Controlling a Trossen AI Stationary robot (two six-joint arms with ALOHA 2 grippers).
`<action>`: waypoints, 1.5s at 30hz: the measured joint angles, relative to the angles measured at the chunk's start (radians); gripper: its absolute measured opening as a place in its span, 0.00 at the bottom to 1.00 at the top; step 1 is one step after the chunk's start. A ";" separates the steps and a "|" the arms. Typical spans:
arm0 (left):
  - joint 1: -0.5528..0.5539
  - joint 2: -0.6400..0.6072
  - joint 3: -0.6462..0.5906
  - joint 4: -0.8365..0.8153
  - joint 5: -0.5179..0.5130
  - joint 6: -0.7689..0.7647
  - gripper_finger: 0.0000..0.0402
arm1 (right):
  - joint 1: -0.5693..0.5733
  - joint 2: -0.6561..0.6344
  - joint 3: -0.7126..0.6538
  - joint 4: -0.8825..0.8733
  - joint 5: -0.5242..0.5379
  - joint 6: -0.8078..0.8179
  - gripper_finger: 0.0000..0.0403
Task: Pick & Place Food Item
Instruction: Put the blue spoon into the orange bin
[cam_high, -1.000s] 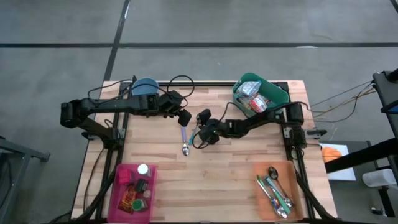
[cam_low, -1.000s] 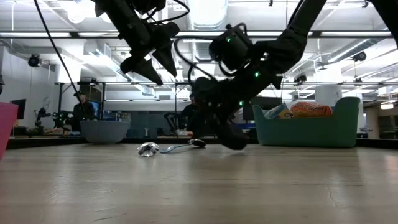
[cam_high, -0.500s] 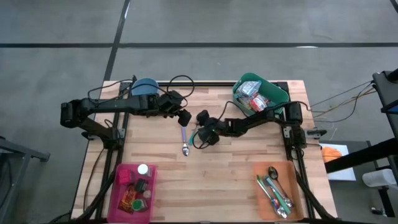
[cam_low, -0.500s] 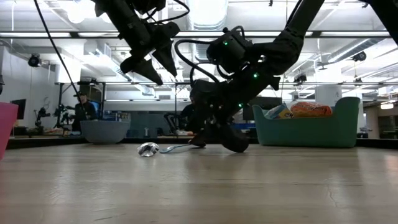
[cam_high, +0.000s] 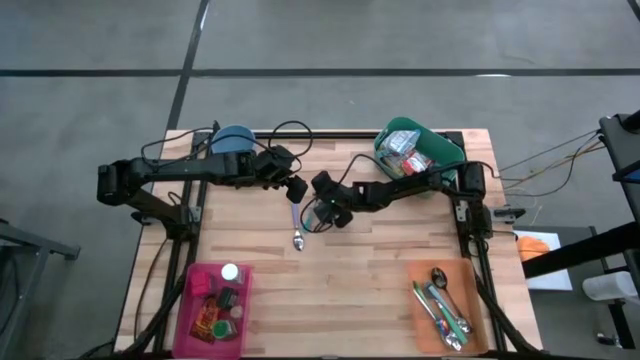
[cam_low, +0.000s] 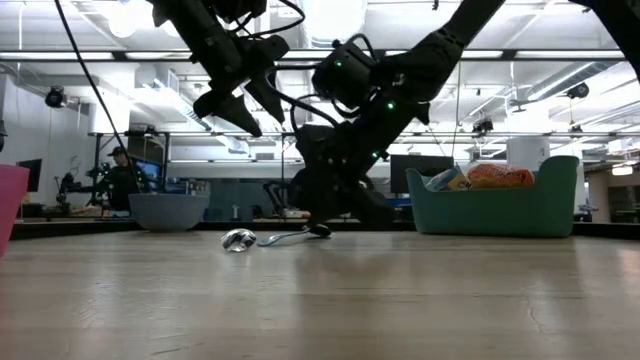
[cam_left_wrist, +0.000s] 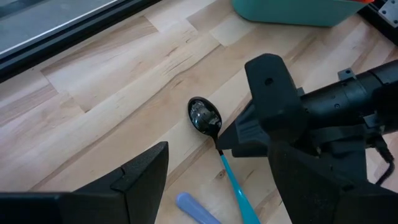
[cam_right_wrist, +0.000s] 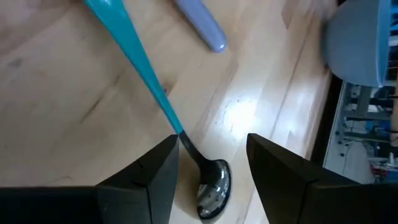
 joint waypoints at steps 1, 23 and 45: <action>0.000 0.000 0.000 0.000 0.000 0.000 0.70 | -0.001 0.000 0.001 -0.005 -0.007 -0.002 0.46; 0.000 0.000 0.000 0.000 0.000 0.000 0.70 | -0.041 0.000 -0.019 -0.001 -0.091 -0.086 0.46; 0.000 0.000 0.000 0.000 0.000 0.000 0.70 | -0.066 0.145 0.232 -0.254 -0.128 -0.202 0.46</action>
